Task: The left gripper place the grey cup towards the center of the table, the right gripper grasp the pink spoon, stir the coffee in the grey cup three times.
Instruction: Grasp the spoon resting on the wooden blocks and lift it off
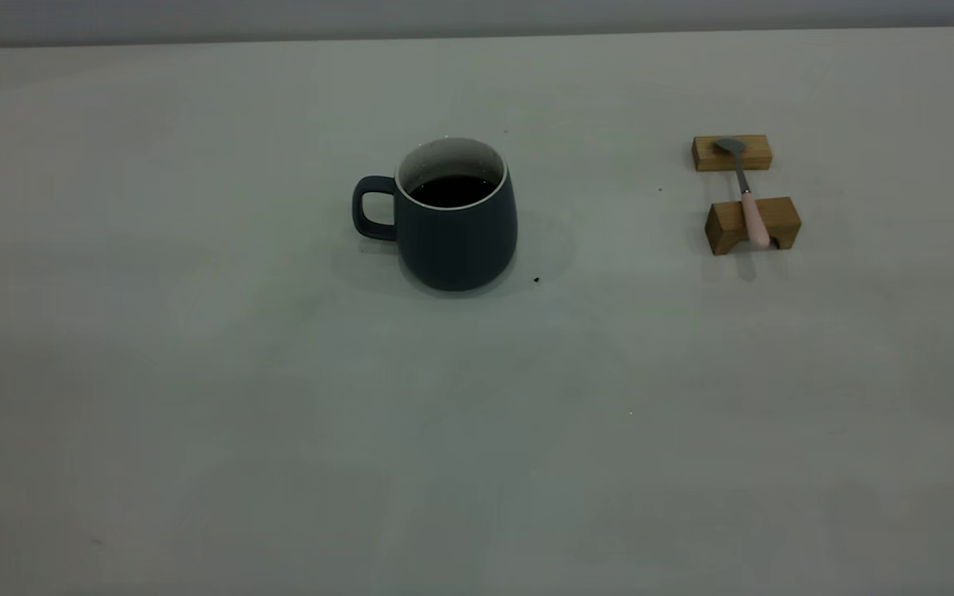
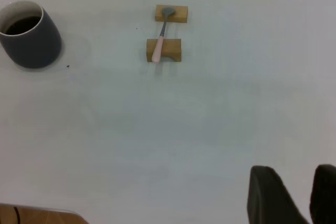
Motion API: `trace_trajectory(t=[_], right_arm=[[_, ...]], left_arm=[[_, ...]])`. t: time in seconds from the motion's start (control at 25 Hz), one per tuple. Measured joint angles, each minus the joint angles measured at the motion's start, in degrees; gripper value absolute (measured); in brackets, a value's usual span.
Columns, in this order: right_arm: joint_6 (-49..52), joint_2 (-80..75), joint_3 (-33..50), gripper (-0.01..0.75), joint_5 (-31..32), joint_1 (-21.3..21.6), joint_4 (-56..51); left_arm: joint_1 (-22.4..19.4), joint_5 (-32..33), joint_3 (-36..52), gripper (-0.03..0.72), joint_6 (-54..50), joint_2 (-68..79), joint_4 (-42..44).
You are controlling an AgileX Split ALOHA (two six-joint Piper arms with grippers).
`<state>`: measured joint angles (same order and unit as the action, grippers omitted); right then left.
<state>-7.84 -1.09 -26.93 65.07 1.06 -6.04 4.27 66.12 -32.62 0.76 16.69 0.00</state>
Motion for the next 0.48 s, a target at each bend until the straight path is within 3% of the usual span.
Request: trace_trajectory(t=[0.12,0.48], right_arm=[[0.0,0.0,0.0,0.237,0.0,0.0,0.0],[0.0,0.0,0.0,0.238,0.0,0.0,0.0]], left_arm=[[-1.8,-0.9,1.4,0.355,-0.1,-6.3,0.0],[-2.0,-1.0,4.7,0.355,-0.8,-17.7,0.5]])
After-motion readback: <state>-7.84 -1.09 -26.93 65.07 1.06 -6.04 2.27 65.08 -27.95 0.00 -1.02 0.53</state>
